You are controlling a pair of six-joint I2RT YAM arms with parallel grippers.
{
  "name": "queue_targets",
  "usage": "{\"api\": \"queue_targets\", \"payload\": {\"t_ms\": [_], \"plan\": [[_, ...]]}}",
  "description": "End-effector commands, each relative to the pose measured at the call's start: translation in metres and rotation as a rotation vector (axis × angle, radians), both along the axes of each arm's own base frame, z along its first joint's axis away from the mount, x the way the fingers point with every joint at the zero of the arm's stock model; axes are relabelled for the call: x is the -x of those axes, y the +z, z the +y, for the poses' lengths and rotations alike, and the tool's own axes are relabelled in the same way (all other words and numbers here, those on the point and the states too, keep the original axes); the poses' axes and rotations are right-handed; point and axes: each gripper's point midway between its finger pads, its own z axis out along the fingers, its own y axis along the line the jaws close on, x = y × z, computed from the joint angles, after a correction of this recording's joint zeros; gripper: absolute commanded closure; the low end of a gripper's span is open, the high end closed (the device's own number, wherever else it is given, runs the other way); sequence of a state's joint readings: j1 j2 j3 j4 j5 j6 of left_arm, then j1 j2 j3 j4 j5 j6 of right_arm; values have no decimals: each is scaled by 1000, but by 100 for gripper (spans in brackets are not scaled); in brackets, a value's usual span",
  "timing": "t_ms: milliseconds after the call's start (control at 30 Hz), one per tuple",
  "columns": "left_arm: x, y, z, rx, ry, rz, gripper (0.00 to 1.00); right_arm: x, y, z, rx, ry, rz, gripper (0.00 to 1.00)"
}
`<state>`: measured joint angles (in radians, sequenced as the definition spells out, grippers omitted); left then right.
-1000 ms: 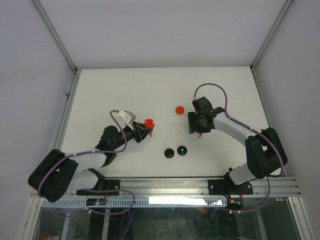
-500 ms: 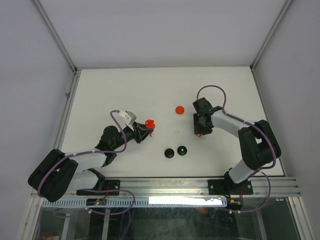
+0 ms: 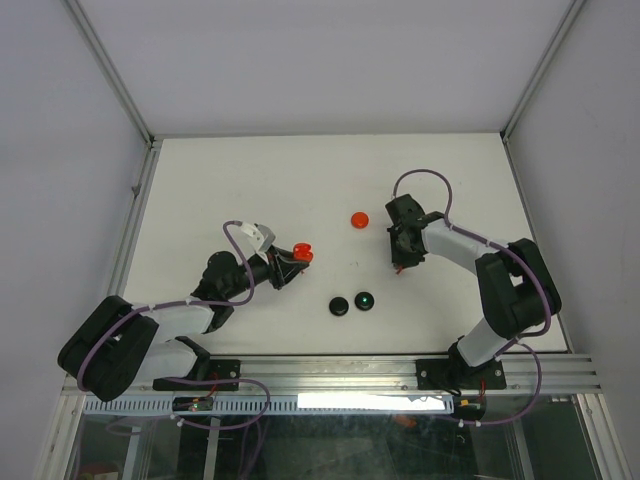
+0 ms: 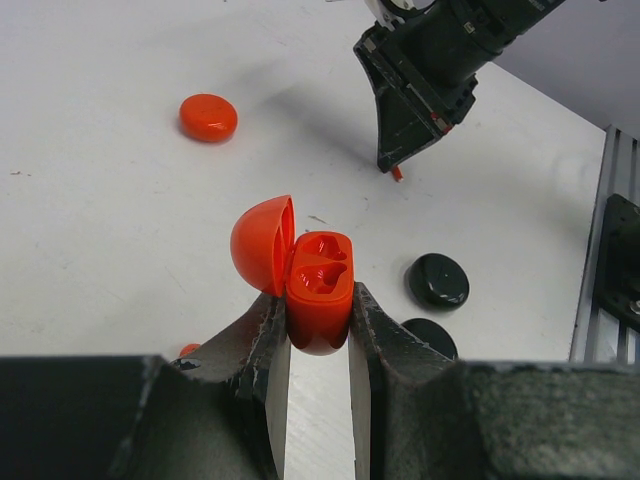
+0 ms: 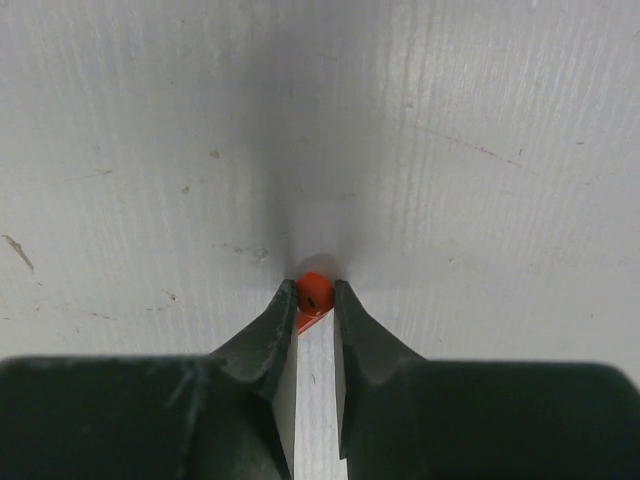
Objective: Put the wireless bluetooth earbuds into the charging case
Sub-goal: Pick up the earbud from the center of the board.
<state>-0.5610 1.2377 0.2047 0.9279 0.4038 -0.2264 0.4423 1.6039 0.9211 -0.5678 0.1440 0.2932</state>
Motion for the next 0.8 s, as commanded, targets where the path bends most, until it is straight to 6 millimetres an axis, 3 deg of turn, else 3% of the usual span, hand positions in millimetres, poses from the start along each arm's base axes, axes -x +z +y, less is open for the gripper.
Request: {"api": "queue_targets", "payload": {"t_ms": [0,200,467,767], "plan": [[3,30,-8,63,-64,-104,100,-12,10,2,-5,14,-47,88],[10,42,-12,93,-111,-148,100,-22,47,23,-78,92,-170,89],[11,65,-17,128,-146,-209,100,-36,129,58,-155,241,-430,89],[6,86,-26,110,-187,-304,100,-25,214,98,-250,429,-714,89]]}}
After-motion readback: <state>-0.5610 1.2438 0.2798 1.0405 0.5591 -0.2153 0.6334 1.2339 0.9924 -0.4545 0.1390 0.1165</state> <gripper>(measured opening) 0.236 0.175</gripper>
